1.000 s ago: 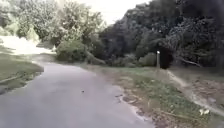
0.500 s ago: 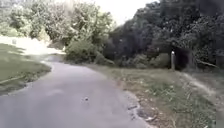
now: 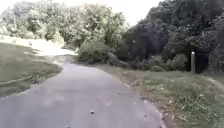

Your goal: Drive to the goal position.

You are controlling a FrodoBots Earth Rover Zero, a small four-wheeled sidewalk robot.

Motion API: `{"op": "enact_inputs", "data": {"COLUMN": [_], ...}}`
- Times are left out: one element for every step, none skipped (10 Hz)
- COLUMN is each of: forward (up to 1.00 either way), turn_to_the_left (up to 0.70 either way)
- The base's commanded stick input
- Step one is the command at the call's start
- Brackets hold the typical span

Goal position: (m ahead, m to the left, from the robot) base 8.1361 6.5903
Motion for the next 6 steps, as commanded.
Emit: {"op": "enact_inputs", "data": {"forward": [1.0, 1.0, 1.0, 1.0, 1.0, 1.0], "turn_to_the_left": [0.0, 0.0, 0.0, 0.1, 0.21, 0.27]}}
